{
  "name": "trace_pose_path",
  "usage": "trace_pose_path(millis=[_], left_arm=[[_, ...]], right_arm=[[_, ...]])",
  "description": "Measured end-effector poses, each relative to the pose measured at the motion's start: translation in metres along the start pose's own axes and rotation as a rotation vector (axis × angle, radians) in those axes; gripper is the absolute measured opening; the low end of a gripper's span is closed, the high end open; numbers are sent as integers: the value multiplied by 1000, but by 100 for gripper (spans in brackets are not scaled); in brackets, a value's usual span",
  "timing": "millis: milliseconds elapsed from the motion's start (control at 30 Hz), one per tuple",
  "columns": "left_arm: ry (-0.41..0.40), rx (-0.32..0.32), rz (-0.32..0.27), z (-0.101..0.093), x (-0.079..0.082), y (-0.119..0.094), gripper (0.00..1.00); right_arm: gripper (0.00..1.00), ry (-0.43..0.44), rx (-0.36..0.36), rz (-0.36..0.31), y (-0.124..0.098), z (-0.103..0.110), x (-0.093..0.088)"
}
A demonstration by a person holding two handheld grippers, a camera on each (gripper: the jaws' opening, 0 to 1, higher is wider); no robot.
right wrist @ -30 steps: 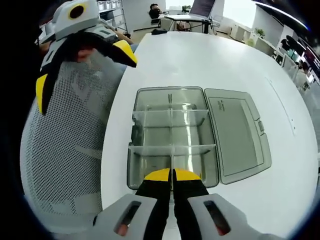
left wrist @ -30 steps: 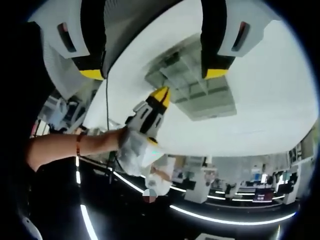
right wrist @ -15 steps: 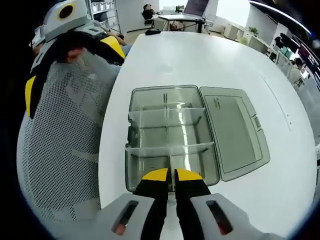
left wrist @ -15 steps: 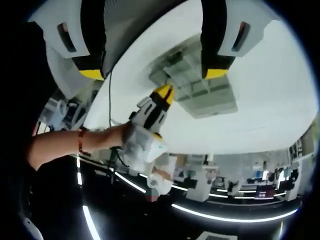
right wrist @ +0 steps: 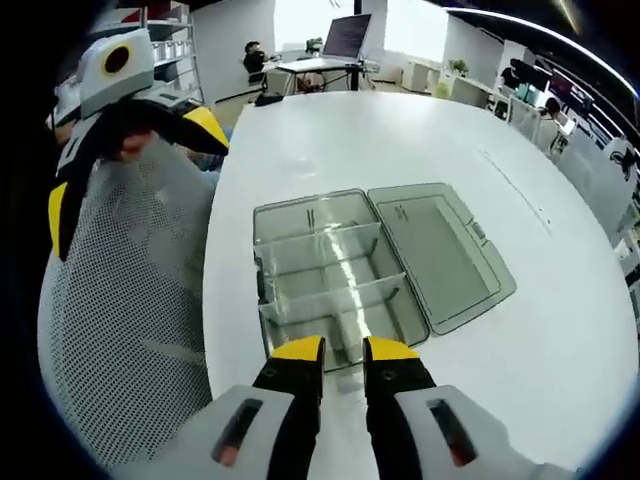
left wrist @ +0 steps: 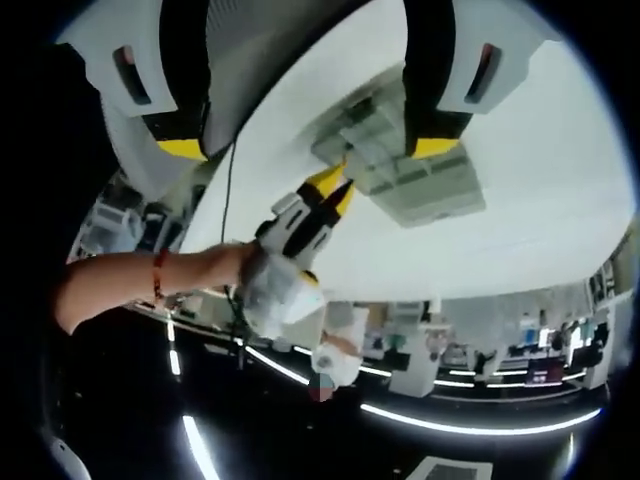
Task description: Insert the divider into the dual guide fixture by aligning both edges with the guide slots and pushing it downward to the bottom, including one-sided entry, uneven engagement, binding, and posture correction.
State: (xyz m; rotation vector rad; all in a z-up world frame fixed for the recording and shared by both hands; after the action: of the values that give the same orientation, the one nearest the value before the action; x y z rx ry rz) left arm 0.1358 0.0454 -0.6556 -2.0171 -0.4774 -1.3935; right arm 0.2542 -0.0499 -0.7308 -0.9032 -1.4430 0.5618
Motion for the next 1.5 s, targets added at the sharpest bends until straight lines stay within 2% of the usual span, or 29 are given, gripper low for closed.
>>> trace_pose_path(millis=[233, 533, 867, 933, 1267, 1500], left_arm=[[18, -37, 14, -5, -3, -2, 78], [46, -93, 37, -7, -1, 0, 78], [60, -137, 58, -12, -2, 6, 78], [56, -139, 58, -12, -3, 7, 78], [51, -150, 64, -10, -3, 12, 77], [45, -148, 72, -6, -5, 13, 77]], right_arm=[[15, 89, -54, -70, -11, 5, -1], [18, 173, -118, -90, -26, 6, -12], [24, 236, -185, -79, -35, -2, -33], [26, 285, -189, -67, -33, -2, -38], [29, 311, -219, -40, -29, 2, -52], [38, 324, -259, -19, -26, -1, -58]])
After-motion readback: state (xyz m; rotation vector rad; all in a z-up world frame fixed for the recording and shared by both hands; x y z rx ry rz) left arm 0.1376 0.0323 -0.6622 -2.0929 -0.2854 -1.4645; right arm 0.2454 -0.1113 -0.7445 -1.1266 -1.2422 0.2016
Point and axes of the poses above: the point that each gripper's makers call its tool centre point, and the gripper's own axes: y roughly forward along the fingers, z roughly to its left, x roughly out of its top, the point moved 4 cm from there along -y, roughly backward along the fingers, and after that the axes turned 5 degrees about -x, right-handed, at the moved point
